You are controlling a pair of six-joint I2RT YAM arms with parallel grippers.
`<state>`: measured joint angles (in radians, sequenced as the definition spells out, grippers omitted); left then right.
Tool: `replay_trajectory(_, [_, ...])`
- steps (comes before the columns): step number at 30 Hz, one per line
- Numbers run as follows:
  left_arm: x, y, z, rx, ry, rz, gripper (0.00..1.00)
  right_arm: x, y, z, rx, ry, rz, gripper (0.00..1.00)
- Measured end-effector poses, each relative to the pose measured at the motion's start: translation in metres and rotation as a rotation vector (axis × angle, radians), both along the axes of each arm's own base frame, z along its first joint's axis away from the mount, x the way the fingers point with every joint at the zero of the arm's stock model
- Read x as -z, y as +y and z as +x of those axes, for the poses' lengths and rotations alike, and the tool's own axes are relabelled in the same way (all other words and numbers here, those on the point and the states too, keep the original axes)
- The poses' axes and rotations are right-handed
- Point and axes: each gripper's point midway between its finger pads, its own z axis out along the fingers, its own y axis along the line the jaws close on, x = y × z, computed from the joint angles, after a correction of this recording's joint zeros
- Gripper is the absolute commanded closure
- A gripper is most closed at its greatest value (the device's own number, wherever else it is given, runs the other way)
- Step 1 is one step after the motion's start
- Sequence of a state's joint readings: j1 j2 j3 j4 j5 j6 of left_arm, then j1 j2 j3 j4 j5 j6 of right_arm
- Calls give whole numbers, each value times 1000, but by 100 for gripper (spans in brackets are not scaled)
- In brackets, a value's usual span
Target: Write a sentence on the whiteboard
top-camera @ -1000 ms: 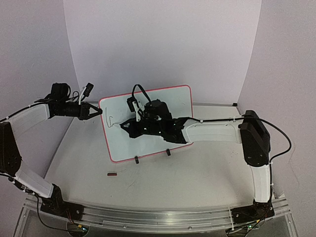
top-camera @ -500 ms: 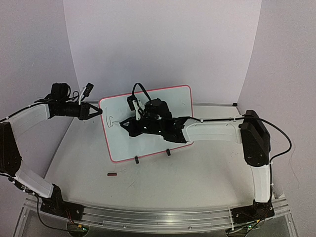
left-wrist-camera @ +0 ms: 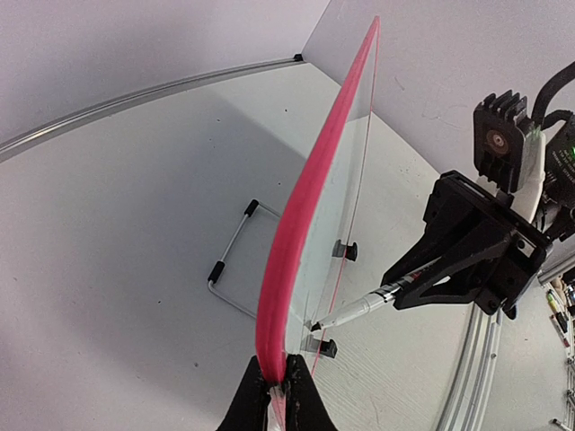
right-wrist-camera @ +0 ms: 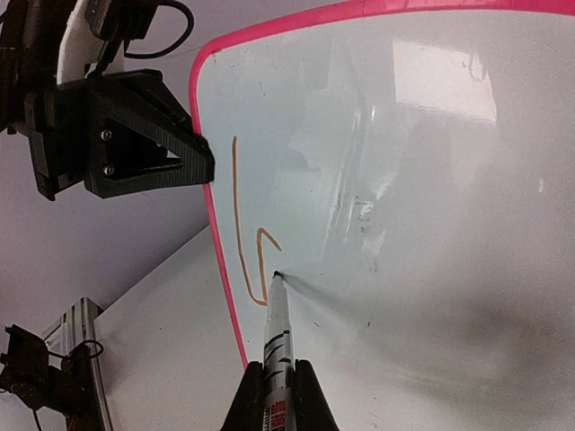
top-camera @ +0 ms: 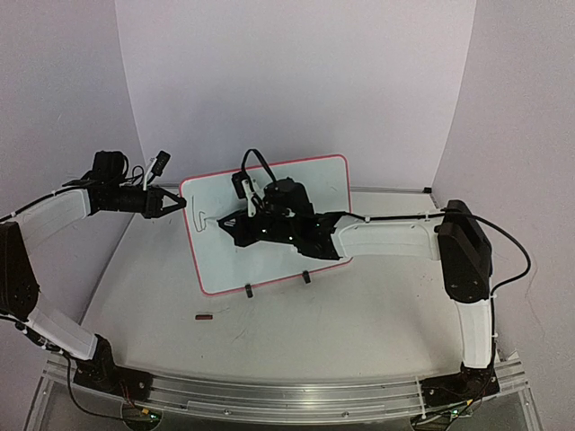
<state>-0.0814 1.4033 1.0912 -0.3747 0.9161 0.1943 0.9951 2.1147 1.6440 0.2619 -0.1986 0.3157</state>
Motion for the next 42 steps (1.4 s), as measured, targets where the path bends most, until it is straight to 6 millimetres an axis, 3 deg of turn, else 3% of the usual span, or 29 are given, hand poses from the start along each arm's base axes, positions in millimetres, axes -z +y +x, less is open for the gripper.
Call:
replay_trajectory(27, [0,0,0,1,0,0,100,-13,0,5,8,-22,39,100])
replay_trajectory(38, [0,0,0,2,0,-1,100,-45,-4,-5,-36,-60,115,100])
replay_trajectory(42, [0,0,0,2,0,-1,100,-49,-5,-4,-28,-66,122,100])
